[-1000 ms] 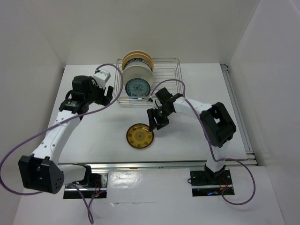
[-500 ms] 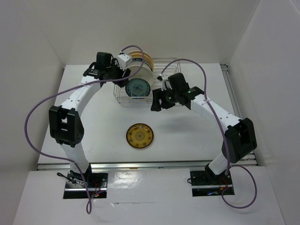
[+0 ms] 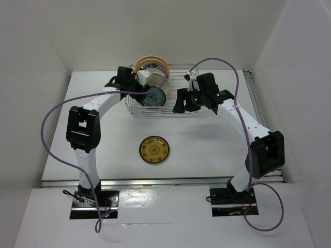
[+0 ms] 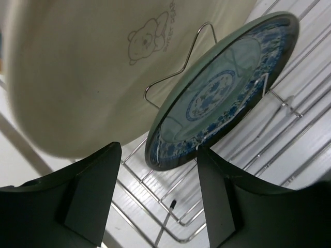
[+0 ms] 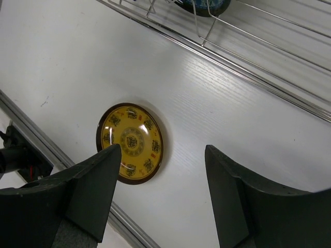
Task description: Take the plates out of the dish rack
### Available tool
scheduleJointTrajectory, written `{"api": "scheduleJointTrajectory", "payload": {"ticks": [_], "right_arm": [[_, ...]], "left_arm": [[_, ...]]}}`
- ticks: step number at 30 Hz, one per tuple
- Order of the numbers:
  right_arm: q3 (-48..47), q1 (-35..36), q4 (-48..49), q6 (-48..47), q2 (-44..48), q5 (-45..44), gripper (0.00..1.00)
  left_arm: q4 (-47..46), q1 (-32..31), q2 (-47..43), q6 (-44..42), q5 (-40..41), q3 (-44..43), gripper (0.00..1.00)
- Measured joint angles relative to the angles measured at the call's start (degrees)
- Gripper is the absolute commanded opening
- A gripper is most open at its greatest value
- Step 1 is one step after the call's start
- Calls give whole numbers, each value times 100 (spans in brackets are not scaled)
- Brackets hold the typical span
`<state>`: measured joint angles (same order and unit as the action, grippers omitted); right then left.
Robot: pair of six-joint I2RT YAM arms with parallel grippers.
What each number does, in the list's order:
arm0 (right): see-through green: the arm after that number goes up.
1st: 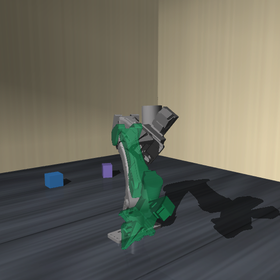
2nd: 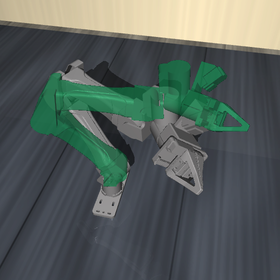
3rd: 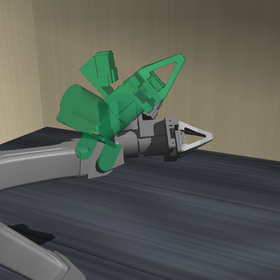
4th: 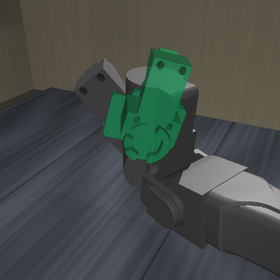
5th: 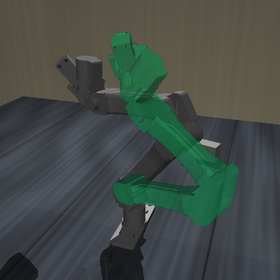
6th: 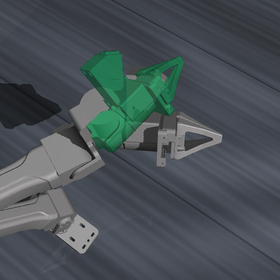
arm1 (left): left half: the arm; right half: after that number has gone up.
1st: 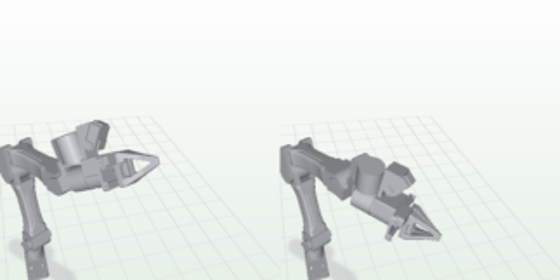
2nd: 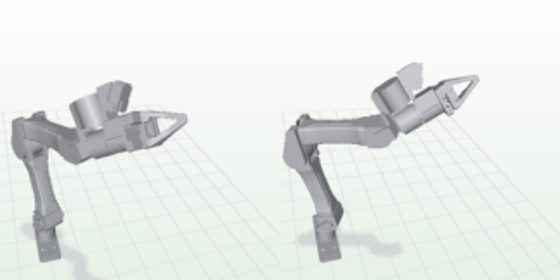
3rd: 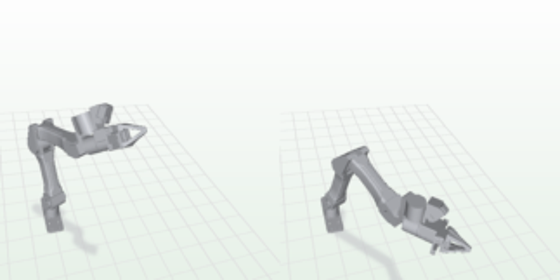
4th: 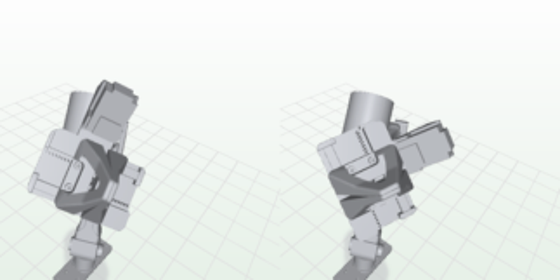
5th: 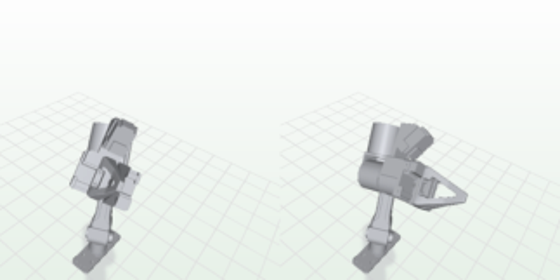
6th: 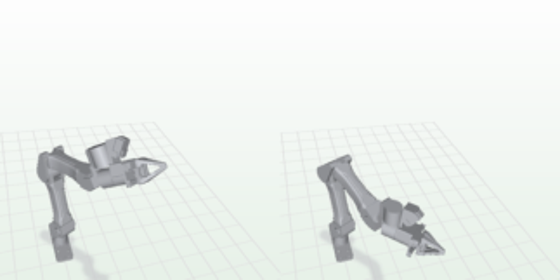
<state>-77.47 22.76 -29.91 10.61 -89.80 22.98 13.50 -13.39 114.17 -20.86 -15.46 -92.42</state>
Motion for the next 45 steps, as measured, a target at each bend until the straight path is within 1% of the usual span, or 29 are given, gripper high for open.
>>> {"api": "scheduleJointTrajectory", "payload": {"ticks": [1,5,6,9,10,15,23,27,31,37,39,41,45], "right_arm": [[-13,0,-2,0,0,0,73],[-37,0,-96,0,0,-2,73],[-55,0,-127,0,0,-2,73],[-125,0,-175,0,0,-4,73],[-142,0,-179,0,0,-4,73],[-170,0,-195,0,-2,37,73],[-170,0,-195,2,-2,103,73],[-170,0,-195,26,-2,66,73],[-168,0,-184,114,-2,-103,73],[-168,-15,-188,415,13,-632,73],[-166,-37,-192,568,70,-787,77],[-153,-105,-205,723,221,-887,78],[-116,-452,-219,1023,741,-1005,80]], "left_arm": [[-7,-2,109,2,-9,-50,72],[68,-4,328,74,-142,-173,51],[114,-9,328,105,-181,-181,38],[52,0,339,168,-48,-225,11],[79,37,341,214,-94,-249,0],[273,31,341,334,-131,-372,0],[323,-15,286,343,-116,-487,0],[472,-20,160,485,-127,-789,0],[704,-7,-11,946,-238,-1353,0],[1488,-4,-317,1569,-686,-2234,0],[1875,-4,-459,1613,-874,-2347,0],[2398,-13,-638,1458,-1067,-2350,0],[3624,-46,-1016,693,-1368,-2085,0]]}}
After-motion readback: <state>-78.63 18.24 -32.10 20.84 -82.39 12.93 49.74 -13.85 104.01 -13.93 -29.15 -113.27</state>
